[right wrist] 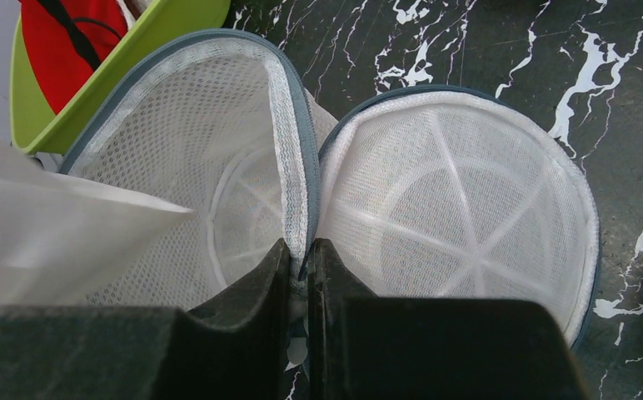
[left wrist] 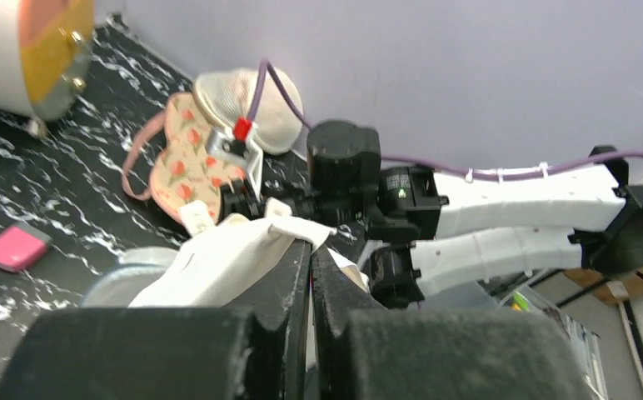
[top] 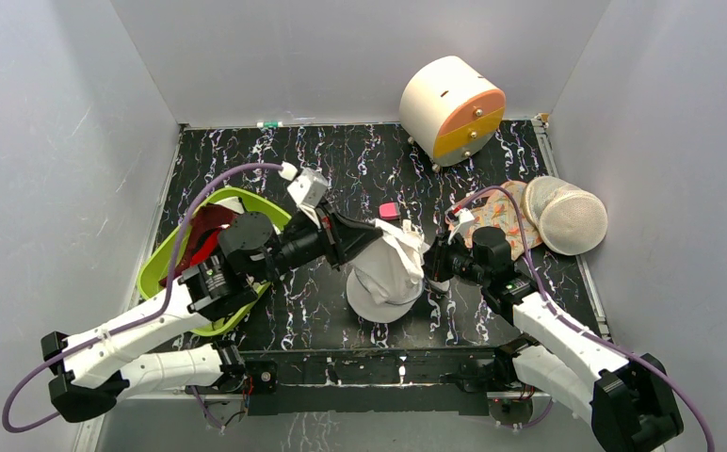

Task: Unzip the laundry bag and remove the bra
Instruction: Pick up the bra from the laundry bag, then place the bra in the bin.

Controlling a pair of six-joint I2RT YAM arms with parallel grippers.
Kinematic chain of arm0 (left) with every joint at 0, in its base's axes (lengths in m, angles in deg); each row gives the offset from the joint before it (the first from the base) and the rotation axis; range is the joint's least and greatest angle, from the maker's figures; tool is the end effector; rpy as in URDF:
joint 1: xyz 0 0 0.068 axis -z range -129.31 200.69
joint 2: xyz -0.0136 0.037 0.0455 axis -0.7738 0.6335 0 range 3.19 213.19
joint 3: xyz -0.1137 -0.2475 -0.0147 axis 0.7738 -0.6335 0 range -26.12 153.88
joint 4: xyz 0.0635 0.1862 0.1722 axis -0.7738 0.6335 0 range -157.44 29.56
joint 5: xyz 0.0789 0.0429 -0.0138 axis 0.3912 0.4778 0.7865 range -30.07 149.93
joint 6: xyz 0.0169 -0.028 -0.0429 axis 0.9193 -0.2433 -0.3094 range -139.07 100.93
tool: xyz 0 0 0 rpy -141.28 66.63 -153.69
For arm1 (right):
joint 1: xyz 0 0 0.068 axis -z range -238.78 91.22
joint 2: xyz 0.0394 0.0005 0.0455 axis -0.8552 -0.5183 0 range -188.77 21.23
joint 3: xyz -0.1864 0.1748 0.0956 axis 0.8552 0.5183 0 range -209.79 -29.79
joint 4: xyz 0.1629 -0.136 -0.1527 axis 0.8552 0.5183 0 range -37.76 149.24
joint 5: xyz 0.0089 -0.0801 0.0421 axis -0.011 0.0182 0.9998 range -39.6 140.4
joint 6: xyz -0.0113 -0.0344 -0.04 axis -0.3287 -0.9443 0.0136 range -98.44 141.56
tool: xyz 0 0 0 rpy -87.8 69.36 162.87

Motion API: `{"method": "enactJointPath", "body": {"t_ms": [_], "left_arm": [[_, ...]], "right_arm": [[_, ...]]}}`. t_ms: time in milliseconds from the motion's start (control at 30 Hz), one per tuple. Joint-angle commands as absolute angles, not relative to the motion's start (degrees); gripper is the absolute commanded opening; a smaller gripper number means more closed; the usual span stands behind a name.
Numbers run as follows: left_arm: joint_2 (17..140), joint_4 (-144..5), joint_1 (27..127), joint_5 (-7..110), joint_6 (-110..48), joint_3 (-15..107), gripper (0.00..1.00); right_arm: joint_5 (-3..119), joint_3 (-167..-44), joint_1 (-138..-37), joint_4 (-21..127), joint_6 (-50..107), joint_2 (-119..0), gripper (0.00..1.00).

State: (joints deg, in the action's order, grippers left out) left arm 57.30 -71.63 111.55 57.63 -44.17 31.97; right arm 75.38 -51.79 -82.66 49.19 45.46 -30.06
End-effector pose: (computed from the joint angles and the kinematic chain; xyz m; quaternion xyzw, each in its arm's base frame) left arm 0.1031 -0.1875 0.4197 0.2155 0.6186 -0.5246 0.5437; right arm 0.1706 0.0920 0.2050 -0.1141 0.8291 0.3767 0.3971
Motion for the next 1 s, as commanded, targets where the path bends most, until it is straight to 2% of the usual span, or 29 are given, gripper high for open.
{"method": "enactJointPath", "body": {"t_ms": [0, 133, 500, 567, 733, 967], "left_arm": [[57.33, -67.94, 111.43, 64.12, -39.0, 37.86, 0.0], [60.43, -60.32, 111.45, 73.13, -35.5, 43.72, 0.0], [71.74, -41.71, 110.31, 108.7, -19.7, 58.31, 0.0], [72.7, -38.31, 107.09, 108.08, -20.89, 58.55, 0.0], [70.31, -36.53, 91.2, 92.97, -26.92, 52.67, 0.0], [70.32, -30.68, 78.28, 89.3, -31.63, 49.16, 0.0]], "right_arm": [[74.91, -53.69, -82.82, 46.7, 45.56, -30.49, 0.0], [74.87, -53.63, -82.85, 46.79, 45.56, -30.54, 0.0], [74.82, -53.52, -82.86, 46.79, 45.85, -30.41, 0.0], [74.6, -53.44, -82.84, 46.7, 45.97, -30.07, 0.0], [75.05, -53.42, -82.86, 46.89, 46.13, -29.82, 0.0], [74.8, -53.74, -82.86, 48.19, 45.47, -29.18, 0.0]]}}
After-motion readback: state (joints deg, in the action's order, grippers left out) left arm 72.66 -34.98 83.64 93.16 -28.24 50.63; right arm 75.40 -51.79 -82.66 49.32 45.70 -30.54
